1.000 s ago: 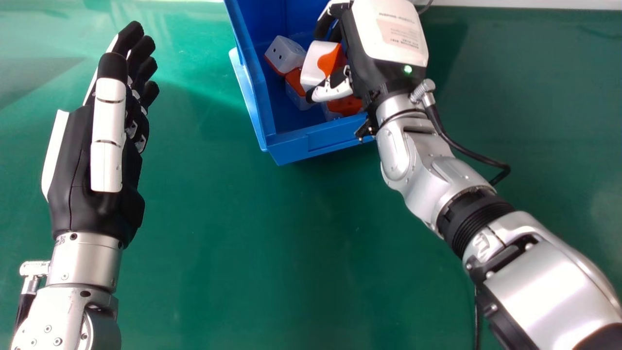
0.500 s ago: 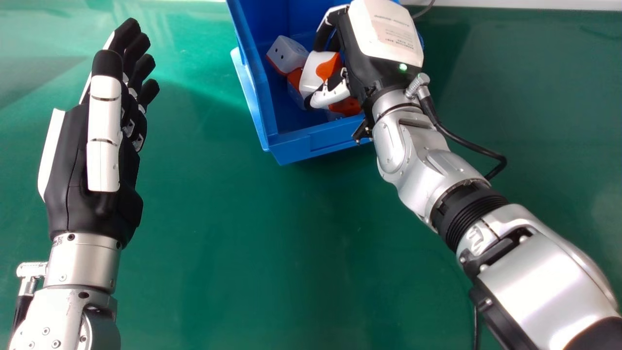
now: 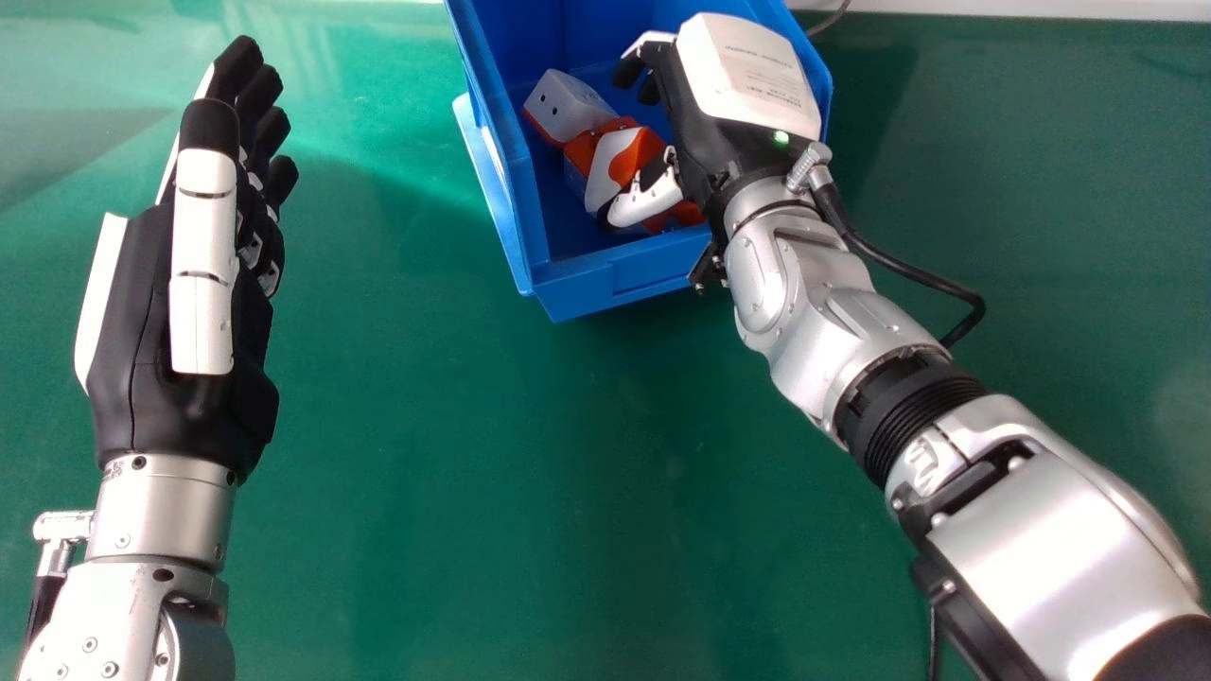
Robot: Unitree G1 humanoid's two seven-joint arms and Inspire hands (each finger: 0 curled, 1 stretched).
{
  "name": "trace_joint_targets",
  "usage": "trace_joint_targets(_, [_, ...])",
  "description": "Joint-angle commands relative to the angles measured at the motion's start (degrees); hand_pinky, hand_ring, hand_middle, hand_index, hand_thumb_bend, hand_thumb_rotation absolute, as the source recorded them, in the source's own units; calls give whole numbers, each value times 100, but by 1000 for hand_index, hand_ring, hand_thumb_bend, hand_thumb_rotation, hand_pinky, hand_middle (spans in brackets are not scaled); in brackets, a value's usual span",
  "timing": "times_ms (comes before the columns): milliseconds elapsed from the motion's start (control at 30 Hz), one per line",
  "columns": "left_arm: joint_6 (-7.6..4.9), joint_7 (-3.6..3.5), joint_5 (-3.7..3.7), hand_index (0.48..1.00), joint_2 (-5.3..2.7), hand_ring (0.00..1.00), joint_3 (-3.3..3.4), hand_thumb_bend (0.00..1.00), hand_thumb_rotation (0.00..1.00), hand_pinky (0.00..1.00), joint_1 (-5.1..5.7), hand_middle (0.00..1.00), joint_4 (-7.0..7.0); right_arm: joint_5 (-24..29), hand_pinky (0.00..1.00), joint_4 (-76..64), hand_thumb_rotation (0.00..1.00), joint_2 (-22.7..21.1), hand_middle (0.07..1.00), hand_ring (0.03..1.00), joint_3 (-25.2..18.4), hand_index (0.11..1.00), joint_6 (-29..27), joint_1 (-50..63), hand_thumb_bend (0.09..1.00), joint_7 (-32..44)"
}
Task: Pick all objects and put in blue box
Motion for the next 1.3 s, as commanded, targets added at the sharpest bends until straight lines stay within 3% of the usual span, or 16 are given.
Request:
trace_joint_targets(0, [-180,-55,32,940,30,982,23,599,937,1000,0,968,-15,-9,700,-160,54,-58,822,792,19,797,54,-216,783,-27])
trace_joint_targets(167, [-237,-86,17,936,24,980,43,611,933,1000,3,967,56,-11,719,-197,67,-50,839,805,30,806,84,-210,789,-62])
trace_joint_targets(300, [-190,-83,14,933,19,972,25,607,936,989,-7,962,3,21,738,-256,80,-62,850,814,6,820,62,-209,787,-9])
trace_joint_targets(467, [-115,-24,21,928,-12,967,-3,586,941,982,-23,957,-75,26,749,-358,87,-79,853,819,-9,825,79,-190,793,-2])
trace_joint_targets(833, [-354,-125,4,928,9,982,44,622,917,996,-122,967,309,-59,728,-807,40,-176,837,805,66,812,131,-58,797,-30])
trace_joint_targets(1000, [-463,-175,72,929,48,980,19,629,916,998,-167,967,429,-132,700,-1431,16,-306,831,796,121,804,56,221,754,-50])
trace_joint_targets(1167, [-521,-212,44,939,31,983,33,629,926,999,-201,970,532,-302,619,-2270,6,-535,778,734,246,780,18,663,654,-82])
trace_joint_targets(1267, [-565,-248,-15,940,2,983,60,634,921,999,-228,970,639,-400,593,-2956,4,-695,764,714,251,769,60,1019,623,78])
